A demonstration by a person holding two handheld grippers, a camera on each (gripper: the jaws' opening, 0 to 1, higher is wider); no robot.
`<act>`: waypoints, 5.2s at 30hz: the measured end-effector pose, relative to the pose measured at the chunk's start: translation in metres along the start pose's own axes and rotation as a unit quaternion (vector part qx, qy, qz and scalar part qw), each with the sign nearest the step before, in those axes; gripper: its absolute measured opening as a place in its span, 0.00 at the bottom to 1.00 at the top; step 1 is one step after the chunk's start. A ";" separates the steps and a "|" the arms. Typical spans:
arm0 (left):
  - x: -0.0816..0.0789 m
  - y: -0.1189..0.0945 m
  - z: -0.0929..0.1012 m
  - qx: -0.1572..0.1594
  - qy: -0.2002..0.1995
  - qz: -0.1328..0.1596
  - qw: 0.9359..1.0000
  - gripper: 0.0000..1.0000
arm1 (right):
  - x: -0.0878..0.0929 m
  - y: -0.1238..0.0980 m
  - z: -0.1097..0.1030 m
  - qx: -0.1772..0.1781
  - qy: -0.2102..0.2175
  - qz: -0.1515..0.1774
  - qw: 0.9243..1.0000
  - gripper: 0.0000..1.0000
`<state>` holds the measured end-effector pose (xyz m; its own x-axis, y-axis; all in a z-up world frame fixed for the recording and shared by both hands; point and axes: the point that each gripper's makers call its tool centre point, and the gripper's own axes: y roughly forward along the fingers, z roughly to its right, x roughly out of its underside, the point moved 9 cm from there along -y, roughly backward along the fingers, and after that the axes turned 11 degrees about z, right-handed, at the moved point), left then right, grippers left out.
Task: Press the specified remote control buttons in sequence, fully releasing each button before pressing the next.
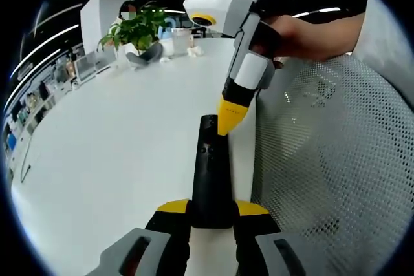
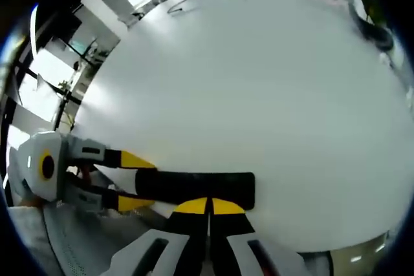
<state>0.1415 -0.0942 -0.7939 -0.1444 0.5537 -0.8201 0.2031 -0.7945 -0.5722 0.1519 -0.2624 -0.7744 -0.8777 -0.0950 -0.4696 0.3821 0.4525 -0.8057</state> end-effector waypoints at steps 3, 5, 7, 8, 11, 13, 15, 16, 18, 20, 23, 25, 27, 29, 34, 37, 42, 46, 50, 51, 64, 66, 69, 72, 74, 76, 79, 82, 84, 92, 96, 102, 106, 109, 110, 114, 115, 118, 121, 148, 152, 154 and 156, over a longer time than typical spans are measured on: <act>0.000 0.000 0.000 0.001 -0.001 0.000 1.000 0.25 | 0.000 0.000 -0.001 0.002 -0.010 -0.001 1.000 0.00; 0.000 0.000 0.000 0.001 0.000 0.000 1.000 0.25 | 0.000 0.000 -0.002 0.004 -0.015 -0.001 1.000 0.00; 0.000 0.000 0.000 0.001 0.000 -0.001 1.000 0.25 | -0.001 0.000 -0.002 0.004 -0.017 -0.001 1.000 0.00; 0.000 0.000 -0.001 0.001 0.000 0.000 1.000 0.25 | -0.001 0.000 -0.002 0.005 -0.016 -0.001 1.000 0.00; 0.000 0.000 -0.001 0.000 -0.001 0.000 1.000 0.25 | -0.001 0.000 -0.002 0.005 -0.008 -0.001 1.000 0.00; 0.000 0.000 -0.001 0.000 -0.001 0.000 1.000 0.25 | -0.001 0.000 -0.003 0.007 -0.010 -0.002 1.000 0.00; 0.000 0.000 -0.001 0.000 -0.001 0.000 1.000 0.25 | -0.001 0.000 -0.003 0.008 -0.014 -0.002 1.000 0.00; 0.000 0.000 -0.001 0.000 -0.001 0.000 1.000 0.25 | -0.001 0.000 -0.003 0.009 -0.016 -0.002 1.000 0.00; 0.000 0.000 -0.001 0.000 -0.001 0.000 1.000 0.25 | -0.001 0.000 -0.003 0.011 -0.021 -0.002 1.000 0.00; 0.000 0.000 -0.001 0.000 0.000 0.000 1.000 0.25 | -0.001 0.001 -0.003 0.011 -0.020 -0.002 1.000 0.00; 0.000 0.000 -0.001 0.001 0.000 -0.001 1.000 0.25 | -0.001 0.001 -0.002 0.009 -0.022 -0.002 1.000 0.00; 0.000 0.000 -0.001 0.001 0.000 0.000 1.000 0.25 | -0.001 0.000 -0.003 0.010 -0.022 -0.002 1.000 0.00; 0.000 0.000 -0.001 0.000 -0.001 0.000 1.000 0.25 | -0.002 -0.001 -0.003 0.009 -0.014 -0.002 1.000 0.00; 0.000 0.000 -0.001 0.000 0.000 0.000 1.000 0.24 | -0.002 -0.001 -0.003 0.010 -0.004 -0.003 1.000 0.00; 0.000 0.001 0.001 0.003 0.003 0.002 1.000 0.24 | -0.005 -0.004 -0.002 0.006 0.004 0.014 1.000 0.00; 0.000 0.001 0.001 0.004 0.003 0.002 1.000 0.24 | -0.005 -0.002 -0.001 0.004 0.011 0.015 1.000 0.00; 0.000 0.001 0.002 0.004 0.004 0.002 1.000 0.24 | -0.007 -0.001 -0.003 0.001 0.001 0.026 1.000 0.00; 0.000 0.001 0.001 0.004 0.004 0.002 1.000 0.24 | -0.006 0.002 -0.005 0.004 -0.014 0.022 1.000 0.00; 0.000 0.001 0.001 0.004 0.003 0.002 1.000 0.24 | -0.006 0.003 -0.005 0.004 -0.026 0.022 0.999 0.00; 0.000 0.001 0.001 0.004 0.003 0.002 1.000 0.24 | -0.005 0.003 -0.005 0.004 -0.027 0.023 0.999 0.00; 0.000 0.001 0.002 0.003 0.001 0.003 1.000 0.25 | -0.005 0.004 -0.005 0.006 -0.034 0.025 0.999 0.00; 0.000 0.001 0.002 0.002 0.001 0.003 1.000 0.25 | -0.006 0.004 -0.006 0.006 -0.035 0.024 0.999 0.00; 0.000 0.001 0.001 0.002 0.000 0.004 1.000 0.25 | -0.006 0.004 -0.004 0.004 -0.024 0.023 0.999 0.00; 0.000 0.001 0.001 0.002 0.000 0.004 1.000 0.25 | -0.006 0.004 -0.005 0.004 -0.022 0.023 0.999 0.00; 0.000 0.001 0.001 0.003 0.001 0.004 1.000 0.24 | -0.006 0.004 -0.006 0.006 -0.029 0.023 0.999 0.00; 0.000 0.001 0.001 0.003 0.001 0.004 1.000 0.24 | -0.006 0.003 -0.007 0.007 -0.032 0.023 0.999 0.00; 0.000 0.001 0.001 0.004 0.002 0.004 1.000 0.24 | -0.005 0.004 -0.006 0.007 -0.037 0.024 0.999 0.00; 0.000 0.001 0.002 0.004 0.002 0.004 1.000 0.24 | -0.005 0.004 -0.006 0.007 -0.033 0.028 0.999 0.00; 0.000 0.001 0.002 0.004 0.002 0.004 1.000 0.24 | -0.005 0.004 -0.005 0.004 -0.031 0.028 0.999 0.00; -0.001 0.002 0.004 0.009 0.007 0.001 1.000 0.24 | -0.007 0.004 -0.005 -0.042 0.037 0.031 0.998 0.00; -0.002 0.003 0.009 0.017 0.014 0.001 1.000 0.24 | -0.010 0.001 -0.007 -0.050 0.032 0.057 0.997 0.00; -0.003 0.004 0.009 0.017 0.012 0.001 1.000 0.24 | -0.007 0.007 -0.011 -0.072 0.037 0.046 0.996 0.00; -0.003 0.004 0.009 0.018 0.012 0.003 1.000 0.24 | -0.005 0.010 -0.013 -0.065 0.021 0.028 0.997 0.00; -0.003 0.004 0.008 0.018 0.012 0.003 1.000 0.24 | -0.004 0.010 -0.012 -0.060 0.012 0.027 0.998 0.00; -0.002 0.004 0.008 0.018 0.013 0.003 1.000 0.24 | -0.004 0.010 -0.012 -0.061 0.013 0.028 0.998 0.00; -0.003 0.004 0.008 0.019 0.013 0.003 1.000 0.24 | -0.004 0.010 -0.011 -0.062 0.021 0.029 0.997 0.00; -0.003 0.004 0.008 0.019 0.014 0.003 1.000 0.24 | -0.004 0.011 -0.011 -0.062 0.021 0.030 0.997 0.00; -0.002 0.004 0.008 0.019 0.014 0.003 1.000 0.24 | -0.004 0.011 -0.010 -0.061 0.019 0.033 0.997 0.00; -0.003 0.005 0.007 0.019 0.013 0.003 1.000 0.24 | -0.004 0.012 -0.010 -0.061 0.028 0.037 0.997 0.00; -0.003 0.005 0.007 0.015 0.010 0.003 1.000 0.24 | -0.010 0.003 -0.004 -0.059 0.070 0.056 0.994 0.00; -0.003 0.005 0.007 0.015 0.010 0.004 1.000 0.24 | -0.005 0.003 -0.007 -0.063 0.079 0.026 0.995 0.00; -0.003 0.005 0.007 0.015 0.010 0.004 1.000 0.24 | -0.003 0.003 -0.007 -0.065 0.087 0.010 0.994 0.00; -0.003 0.005 0.007 0.016 0.010 0.004 1.000 0.24 | -0.004 0.002 -0.008 -0.065 0.087 0.015 0.994 0.00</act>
<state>0.1362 -0.1016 -0.7943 -0.1228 0.5520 -0.8247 0.1740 -0.8062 -0.5655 0.1541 -0.2542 -0.7718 -0.9079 0.0692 -0.4134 0.3771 0.5655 -0.7335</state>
